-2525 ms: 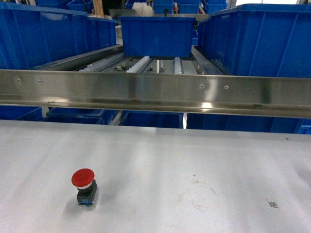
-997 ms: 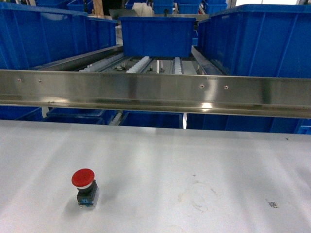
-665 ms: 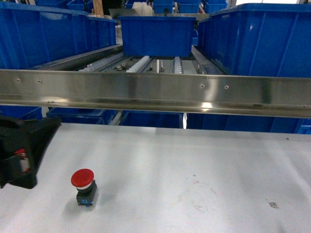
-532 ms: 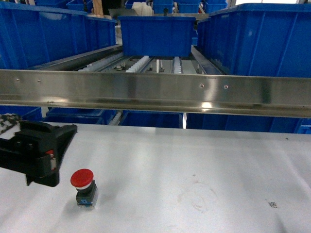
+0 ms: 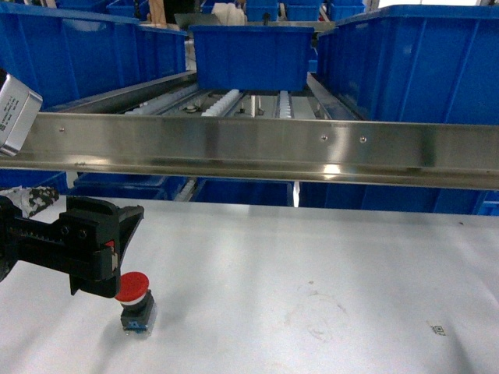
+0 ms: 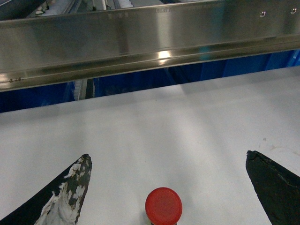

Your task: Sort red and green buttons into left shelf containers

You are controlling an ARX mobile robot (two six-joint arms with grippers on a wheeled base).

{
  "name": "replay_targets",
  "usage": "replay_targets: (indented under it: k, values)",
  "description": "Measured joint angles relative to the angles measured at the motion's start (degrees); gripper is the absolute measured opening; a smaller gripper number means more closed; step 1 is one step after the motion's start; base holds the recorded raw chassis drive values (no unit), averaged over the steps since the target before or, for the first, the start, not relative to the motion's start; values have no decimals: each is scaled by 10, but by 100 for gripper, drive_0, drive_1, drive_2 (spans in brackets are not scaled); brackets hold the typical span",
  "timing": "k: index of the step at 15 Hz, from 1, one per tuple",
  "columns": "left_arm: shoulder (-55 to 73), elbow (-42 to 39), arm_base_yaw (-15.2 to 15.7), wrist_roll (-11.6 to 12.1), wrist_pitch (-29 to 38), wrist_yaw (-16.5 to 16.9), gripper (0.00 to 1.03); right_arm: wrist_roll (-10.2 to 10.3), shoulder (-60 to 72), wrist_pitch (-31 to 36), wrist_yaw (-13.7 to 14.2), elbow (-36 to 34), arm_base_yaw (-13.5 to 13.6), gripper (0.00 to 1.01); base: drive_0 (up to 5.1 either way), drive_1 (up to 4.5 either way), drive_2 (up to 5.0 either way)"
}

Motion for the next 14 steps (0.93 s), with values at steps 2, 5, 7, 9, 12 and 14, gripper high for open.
replay_targets:
  k: [2,5,7,9,12,14]
  values:
    - [0,0,0,0,0,0,98,0,19,16,-1,6,0,98,0,0,0]
    - [0,0,0,0,0,0,98,-18,76,-2,3,40,19,98,0,0,0]
    - [0,0,0,0,0,0,98,-40,114,-20,13,89,28,98,0,0,0]
    - [0,0,0,0,0,0,98,-48,140,-48,29,123,26,98,0,0,0]
    - [0,0,0,0,0,0,98,-59,167,-95,37,177,11,98,0,0,0]
    - [0,0,0,0,0,0,98,-65,201,-132,42,209,-4,98,0,0,0]
